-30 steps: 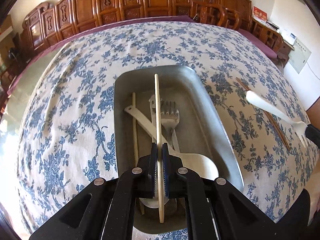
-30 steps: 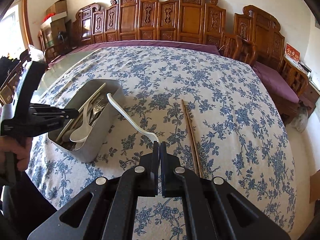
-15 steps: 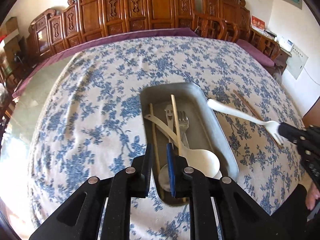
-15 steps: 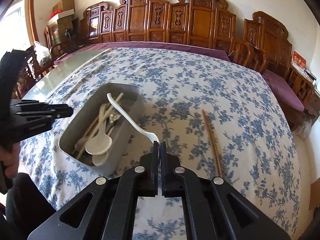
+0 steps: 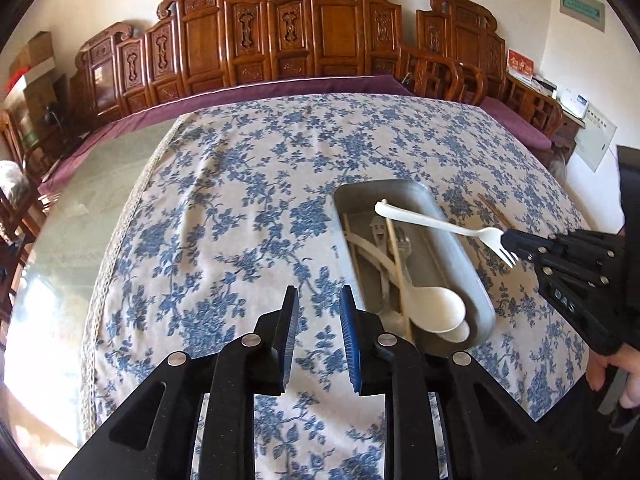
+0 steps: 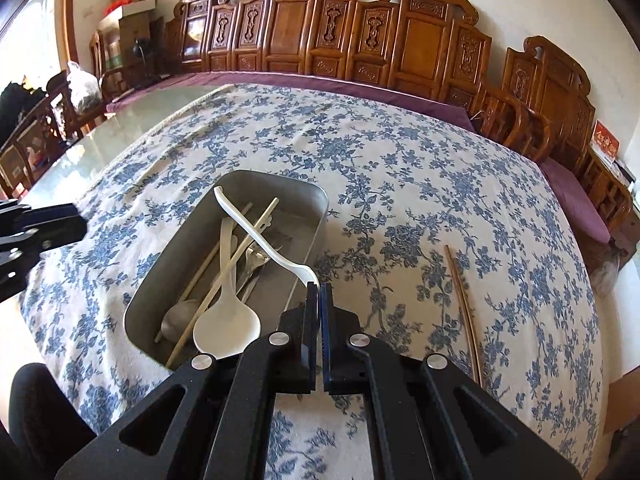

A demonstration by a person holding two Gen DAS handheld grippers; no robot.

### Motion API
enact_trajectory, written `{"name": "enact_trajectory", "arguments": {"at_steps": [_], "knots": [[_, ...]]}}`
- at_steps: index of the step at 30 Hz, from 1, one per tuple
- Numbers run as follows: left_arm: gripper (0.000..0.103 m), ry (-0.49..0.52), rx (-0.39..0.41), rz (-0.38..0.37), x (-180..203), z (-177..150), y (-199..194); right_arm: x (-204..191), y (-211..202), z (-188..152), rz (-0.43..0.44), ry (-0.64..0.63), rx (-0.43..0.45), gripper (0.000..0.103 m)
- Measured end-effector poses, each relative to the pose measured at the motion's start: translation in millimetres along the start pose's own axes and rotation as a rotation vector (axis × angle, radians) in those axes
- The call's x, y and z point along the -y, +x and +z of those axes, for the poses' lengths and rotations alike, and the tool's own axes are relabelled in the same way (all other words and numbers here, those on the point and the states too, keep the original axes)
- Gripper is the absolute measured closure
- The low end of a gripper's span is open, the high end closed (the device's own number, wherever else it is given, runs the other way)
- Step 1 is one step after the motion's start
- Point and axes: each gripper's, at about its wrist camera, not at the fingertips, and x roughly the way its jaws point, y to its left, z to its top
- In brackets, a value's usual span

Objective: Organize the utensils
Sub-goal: 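Carry the white plastic fork into the tray and open the right gripper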

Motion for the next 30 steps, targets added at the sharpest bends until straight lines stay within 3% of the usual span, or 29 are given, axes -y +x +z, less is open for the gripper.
{"name": "enact_trajectory", "arguments": {"at_steps": [10,16,30], "knots": [[0.083,-0.014,-0.025,0.011,-16,-13,9,-23,30,21,-0.110,-0.069,-0.044,0.101],[0.083,-0.027,-0.027,0.008,-21,-13,9,-33,40,30,-0.111,-0.072,-0.050,0.101],[0.083,-0.034,-0.022,0.012,-24,-11,8,-48,30,18,0.100,0.002,-0.033,0.095]]}}
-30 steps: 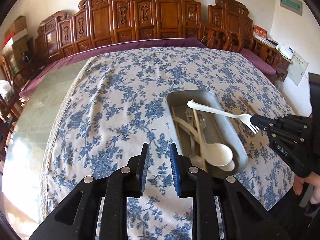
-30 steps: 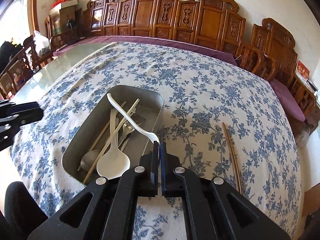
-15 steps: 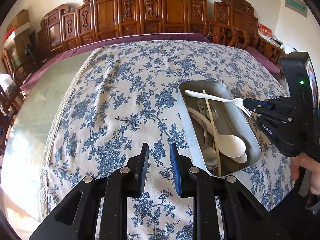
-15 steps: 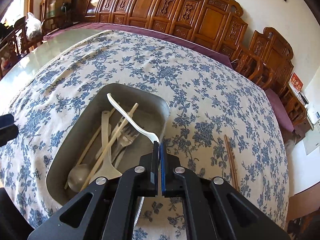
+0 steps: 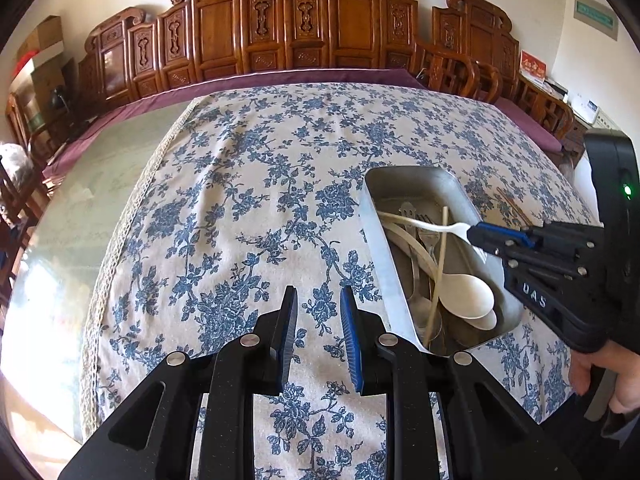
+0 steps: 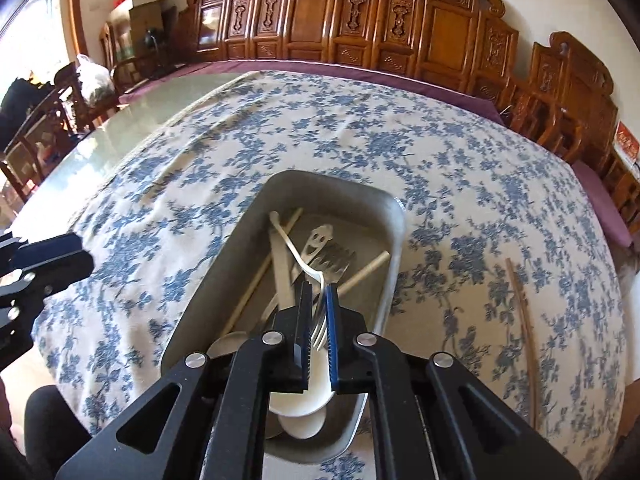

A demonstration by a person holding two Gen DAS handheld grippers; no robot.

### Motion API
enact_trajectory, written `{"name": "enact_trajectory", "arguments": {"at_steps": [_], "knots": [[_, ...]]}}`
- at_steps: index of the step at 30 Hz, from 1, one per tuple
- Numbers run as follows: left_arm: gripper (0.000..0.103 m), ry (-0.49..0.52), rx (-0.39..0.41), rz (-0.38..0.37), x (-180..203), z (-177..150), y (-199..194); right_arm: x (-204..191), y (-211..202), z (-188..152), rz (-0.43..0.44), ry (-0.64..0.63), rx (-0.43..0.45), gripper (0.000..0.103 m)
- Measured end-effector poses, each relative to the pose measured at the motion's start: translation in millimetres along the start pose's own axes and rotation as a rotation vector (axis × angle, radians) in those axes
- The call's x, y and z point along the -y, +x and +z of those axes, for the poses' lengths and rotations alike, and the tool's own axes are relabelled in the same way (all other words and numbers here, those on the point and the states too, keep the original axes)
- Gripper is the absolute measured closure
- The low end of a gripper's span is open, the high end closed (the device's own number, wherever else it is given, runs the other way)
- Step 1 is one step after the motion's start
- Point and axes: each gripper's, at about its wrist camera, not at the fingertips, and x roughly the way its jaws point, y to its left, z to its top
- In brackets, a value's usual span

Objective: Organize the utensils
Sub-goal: 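Carry the white plastic fork into the tray and open the right gripper, then reach the right gripper to the remaining wooden chopstick and grasp it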

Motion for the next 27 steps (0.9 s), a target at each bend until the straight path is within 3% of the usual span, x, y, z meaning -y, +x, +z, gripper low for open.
{"name": "enact_trajectory", "arguments": {"at_steps": [13,24,27], "knots": [[0.083,0.006,-0.005,-0.002,2,0,-1,-15,-9,-11,0.123,-0.012,-0.008,0.094],[0.083,0.007,0.002,-0.018,8,1,-2,7,-23,-20,0.128,-0.004,0.031,0.094],[0.074,0.011,0.012,-0.022,13,1,-5,25,-37,-23,0.109,-0.005,0.061,0.094]]}}
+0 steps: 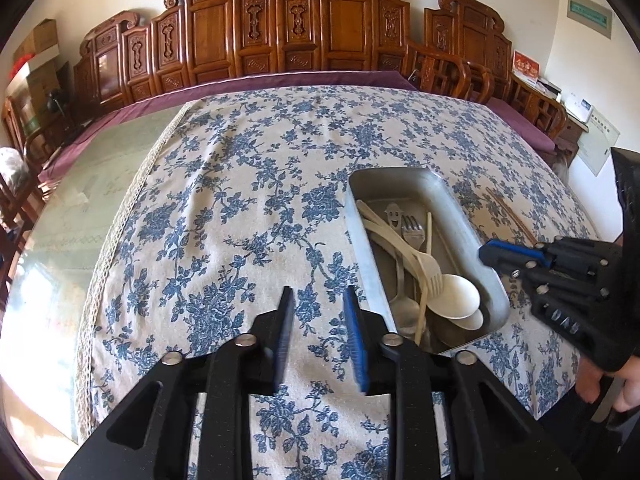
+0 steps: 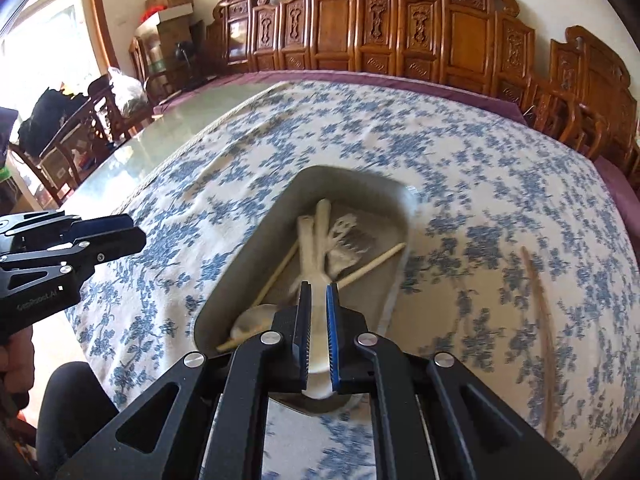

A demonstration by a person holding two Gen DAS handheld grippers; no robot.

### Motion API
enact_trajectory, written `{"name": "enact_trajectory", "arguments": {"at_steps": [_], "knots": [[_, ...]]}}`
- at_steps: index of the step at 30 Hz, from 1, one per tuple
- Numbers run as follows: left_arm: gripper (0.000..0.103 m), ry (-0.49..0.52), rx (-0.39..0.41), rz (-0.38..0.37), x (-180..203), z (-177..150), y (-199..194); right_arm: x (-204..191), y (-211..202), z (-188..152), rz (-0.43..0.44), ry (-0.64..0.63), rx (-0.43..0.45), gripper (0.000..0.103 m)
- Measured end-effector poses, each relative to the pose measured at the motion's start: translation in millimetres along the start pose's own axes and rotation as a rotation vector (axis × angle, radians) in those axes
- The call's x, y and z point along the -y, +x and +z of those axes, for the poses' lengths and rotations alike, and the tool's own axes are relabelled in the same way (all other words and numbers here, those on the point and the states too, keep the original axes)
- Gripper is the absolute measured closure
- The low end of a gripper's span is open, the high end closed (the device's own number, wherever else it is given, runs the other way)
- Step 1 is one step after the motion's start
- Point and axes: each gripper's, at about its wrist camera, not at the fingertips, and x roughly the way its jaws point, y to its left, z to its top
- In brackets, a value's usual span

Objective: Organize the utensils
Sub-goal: 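Reach the right gripper to the remaining wooden chopstick and grasp it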

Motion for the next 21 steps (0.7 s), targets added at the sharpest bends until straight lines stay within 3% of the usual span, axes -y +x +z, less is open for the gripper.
{"name": "enact_trajectory", "arguments": {"at_steps": [3,5,7,11,21], "knots": [[0.068,0.006,0.014,-0.002,8,0,-5,19,-14,-5,-0.025,-0.009,0.021,0.094],[0.043,0.007,0.026,-0.001,15,2,-9,33,-21,-10,-0.046,-0.016,0.025,0.094],[0.031,0.008,0.050,0.004,23,3,-14,50,-28,-17,-0.075,-0.026,0.024,0.094],[0.019,-0.001,0.060,-0.022,40,5,-18,91,-38,-34,-0.121,-0.017,0.010,0.094],[0.016,-0.001,0.074,-0.055,88,2,-15,163,-48,-84,-0.179,0.026,-0.045,0.093]]}}
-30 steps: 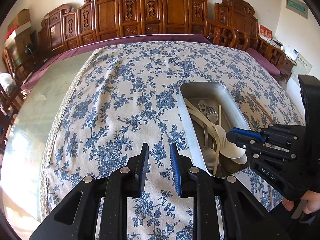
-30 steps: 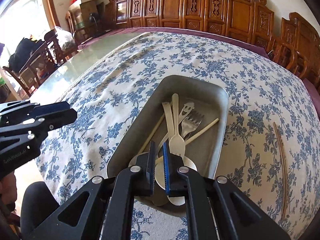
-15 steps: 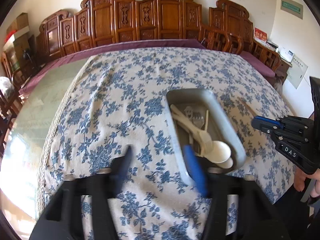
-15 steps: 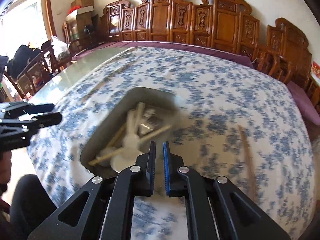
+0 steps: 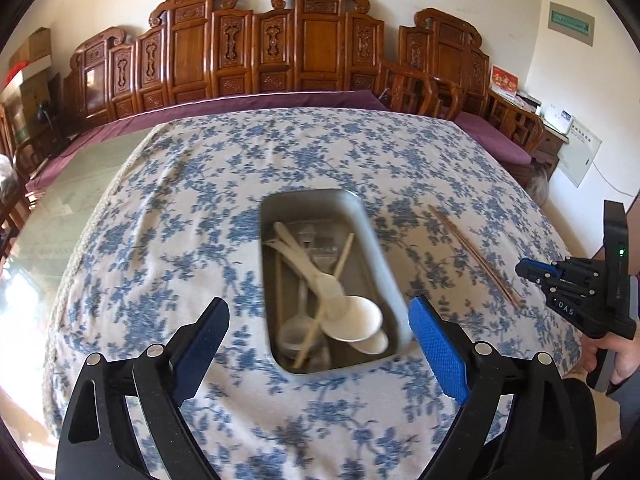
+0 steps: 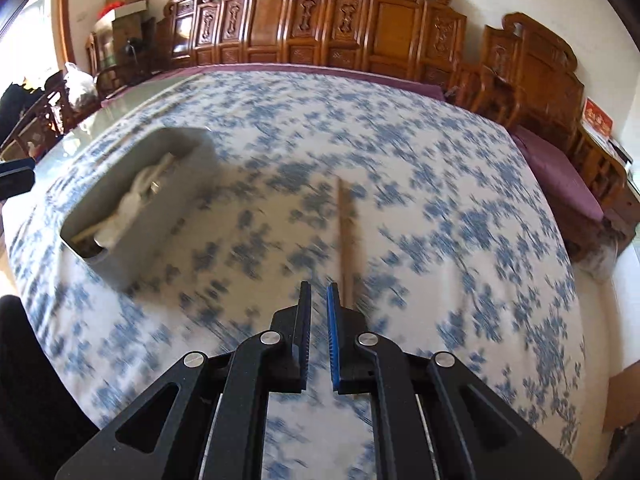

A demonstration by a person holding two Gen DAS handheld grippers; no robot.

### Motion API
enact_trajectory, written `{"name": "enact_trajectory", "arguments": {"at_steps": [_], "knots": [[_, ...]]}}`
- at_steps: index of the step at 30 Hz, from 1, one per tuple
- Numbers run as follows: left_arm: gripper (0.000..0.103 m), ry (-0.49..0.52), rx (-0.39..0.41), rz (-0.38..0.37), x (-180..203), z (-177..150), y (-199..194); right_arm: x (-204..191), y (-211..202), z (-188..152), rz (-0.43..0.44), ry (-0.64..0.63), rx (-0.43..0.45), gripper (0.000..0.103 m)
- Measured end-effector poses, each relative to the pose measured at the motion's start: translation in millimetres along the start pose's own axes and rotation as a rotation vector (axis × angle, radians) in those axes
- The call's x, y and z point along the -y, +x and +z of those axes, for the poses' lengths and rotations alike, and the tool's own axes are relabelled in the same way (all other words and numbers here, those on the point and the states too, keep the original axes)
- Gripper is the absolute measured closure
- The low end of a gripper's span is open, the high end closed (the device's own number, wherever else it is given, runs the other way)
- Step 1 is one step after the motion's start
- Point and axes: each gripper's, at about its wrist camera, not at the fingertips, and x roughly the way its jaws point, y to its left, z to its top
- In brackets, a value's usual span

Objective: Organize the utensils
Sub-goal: 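Reach the right gripper to the remaining wooden chopstick and grasp it, then grasp the other wooden chopstick with the left gripper while the right holds its chopstick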

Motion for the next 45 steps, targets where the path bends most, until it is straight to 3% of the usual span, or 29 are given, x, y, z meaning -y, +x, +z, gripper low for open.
{"name": "enact_trajectory", "arguments": {"at_steps": [3,12,23,28,34,36,45], "knots": [[0.016,0.008,-0.004,-0.014,14,-2,5,11,4,-16,0.003,0.008,-0.021,0.083],[0.016,0.041,-0.035,-0.039,51,-11,20,24,14,-38,0.025,0.011,-0.060,0.083],[0.016,0.096,-0.061,-0.054,83,-16,30,32,26,-35,0.065,0.044,-0.079,0.083],[0.016,0.109,-0.072,-0.053,90,-19,34,29,34,-36,0.039,0.021,-0.104,0.083],[0.016,0.117,-0.081,-0.054,96,-18,39,27,38,-36,0.006,0.004,-0.096,0.086],[0.016,0.124,-0.085,-0.054,100,-17,42,25,37,-37,-0.006,-0.018,-0.096,0.097],[0.016,0.163,-0.100,-0.060,128,-5,62,56,22,-37,0.000,0.055,-0.083,0.097]]}}
